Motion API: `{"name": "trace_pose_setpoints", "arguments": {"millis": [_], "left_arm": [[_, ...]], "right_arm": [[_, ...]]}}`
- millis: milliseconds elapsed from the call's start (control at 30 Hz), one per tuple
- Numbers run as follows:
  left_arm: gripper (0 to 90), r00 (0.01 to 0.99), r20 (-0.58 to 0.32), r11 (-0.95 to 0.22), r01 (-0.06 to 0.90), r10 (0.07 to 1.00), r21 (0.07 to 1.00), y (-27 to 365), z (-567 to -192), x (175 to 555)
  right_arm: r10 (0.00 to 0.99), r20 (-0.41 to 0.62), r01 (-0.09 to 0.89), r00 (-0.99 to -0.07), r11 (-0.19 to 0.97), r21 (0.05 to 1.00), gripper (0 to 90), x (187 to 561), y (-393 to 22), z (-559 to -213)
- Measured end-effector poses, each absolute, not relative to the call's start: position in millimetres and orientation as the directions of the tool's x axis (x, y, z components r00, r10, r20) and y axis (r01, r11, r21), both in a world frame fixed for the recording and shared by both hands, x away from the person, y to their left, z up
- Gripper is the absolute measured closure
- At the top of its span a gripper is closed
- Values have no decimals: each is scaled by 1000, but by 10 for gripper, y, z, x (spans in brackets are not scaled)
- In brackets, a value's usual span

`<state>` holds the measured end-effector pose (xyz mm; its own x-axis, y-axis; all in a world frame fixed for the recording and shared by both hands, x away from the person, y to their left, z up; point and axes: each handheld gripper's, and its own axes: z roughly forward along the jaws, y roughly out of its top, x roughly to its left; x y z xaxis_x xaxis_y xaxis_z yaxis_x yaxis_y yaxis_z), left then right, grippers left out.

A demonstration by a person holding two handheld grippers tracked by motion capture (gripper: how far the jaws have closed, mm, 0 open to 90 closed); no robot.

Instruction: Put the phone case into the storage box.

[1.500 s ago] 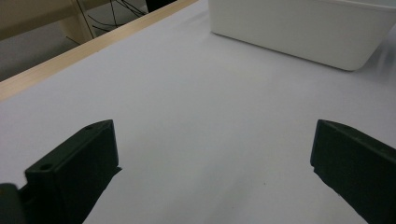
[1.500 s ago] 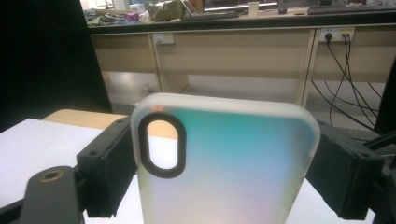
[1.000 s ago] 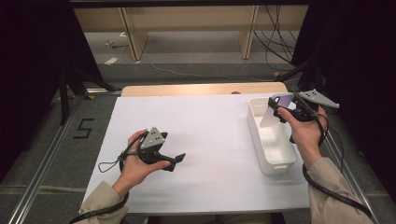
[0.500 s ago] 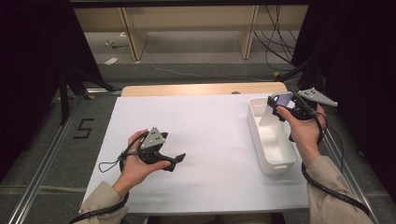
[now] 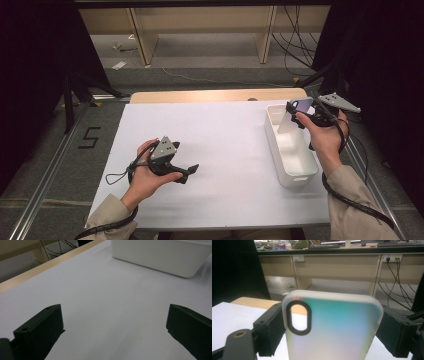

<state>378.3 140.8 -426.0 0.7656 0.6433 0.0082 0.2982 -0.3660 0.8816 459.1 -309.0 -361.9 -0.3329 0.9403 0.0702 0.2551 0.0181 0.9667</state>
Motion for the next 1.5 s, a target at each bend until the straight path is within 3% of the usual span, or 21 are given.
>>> {"name": "trace_pose_setpoints", "arguments": {"millis": [1500], "left_arm": [[6,762,5,-361,301,648,883,1422,-4260,3789]], "right_arm": [[943,62,260,-328,27,965,178,4744,-3020,-3626]]}}
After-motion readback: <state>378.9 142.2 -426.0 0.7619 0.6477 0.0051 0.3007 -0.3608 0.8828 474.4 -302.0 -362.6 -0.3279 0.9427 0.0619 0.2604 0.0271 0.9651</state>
